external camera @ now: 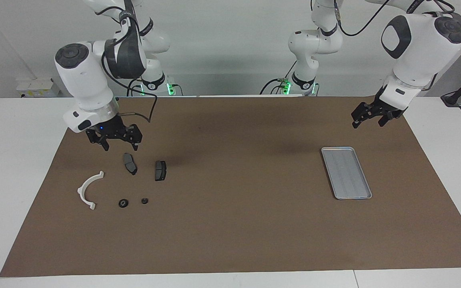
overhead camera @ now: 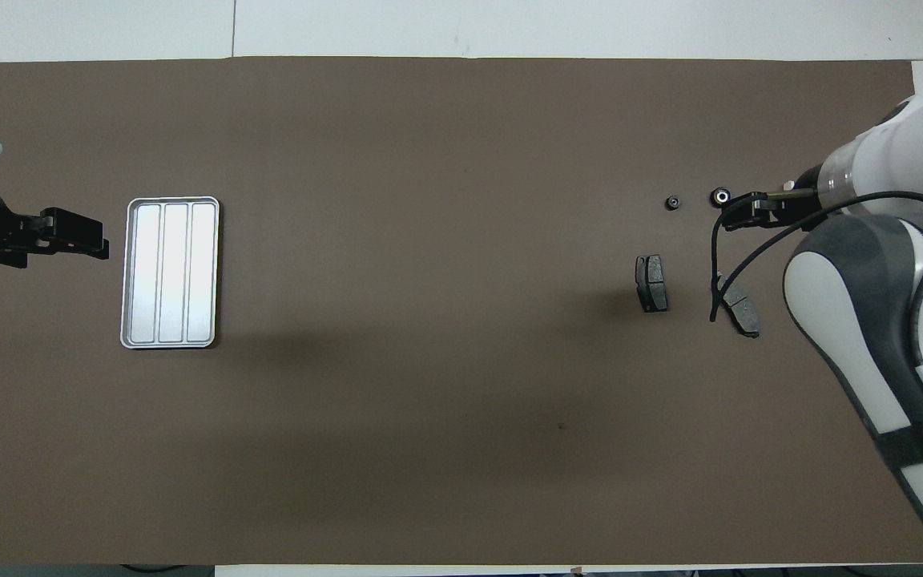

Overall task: Pick bearing gear from pile to tray
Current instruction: 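Reach the right gripper down to the nearer small black bearing, then close the right gripper on the black bearing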

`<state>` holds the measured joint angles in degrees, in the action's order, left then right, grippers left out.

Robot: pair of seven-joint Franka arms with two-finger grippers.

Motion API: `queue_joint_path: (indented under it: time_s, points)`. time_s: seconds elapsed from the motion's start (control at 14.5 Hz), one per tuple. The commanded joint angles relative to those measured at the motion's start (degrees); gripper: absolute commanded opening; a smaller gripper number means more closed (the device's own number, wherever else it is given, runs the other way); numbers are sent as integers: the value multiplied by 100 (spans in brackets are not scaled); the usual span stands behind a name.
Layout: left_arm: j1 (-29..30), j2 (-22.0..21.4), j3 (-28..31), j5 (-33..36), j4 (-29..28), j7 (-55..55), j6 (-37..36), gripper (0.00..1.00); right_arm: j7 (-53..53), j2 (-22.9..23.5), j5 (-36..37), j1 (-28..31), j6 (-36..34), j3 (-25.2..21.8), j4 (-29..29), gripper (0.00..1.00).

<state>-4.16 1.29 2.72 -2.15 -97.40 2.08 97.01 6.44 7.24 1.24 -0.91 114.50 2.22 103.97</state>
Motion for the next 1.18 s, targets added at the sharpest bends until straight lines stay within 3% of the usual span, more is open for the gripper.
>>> queue_joint_path:
  time_s: [0.0,0.48,1.11]
  points:
    - [-32,-208,27,-13,-253,56,152,100,497,461,217,3,475,50,-34,100]
    - [-32,-208,27,-13,-253,56,152,100,1745,1375,588,-164,1162,50,-235,100]
    - [-32,-208,27,-22,-279,56,178,100,2634,2378,562,-384,1180,50,-1044,95]
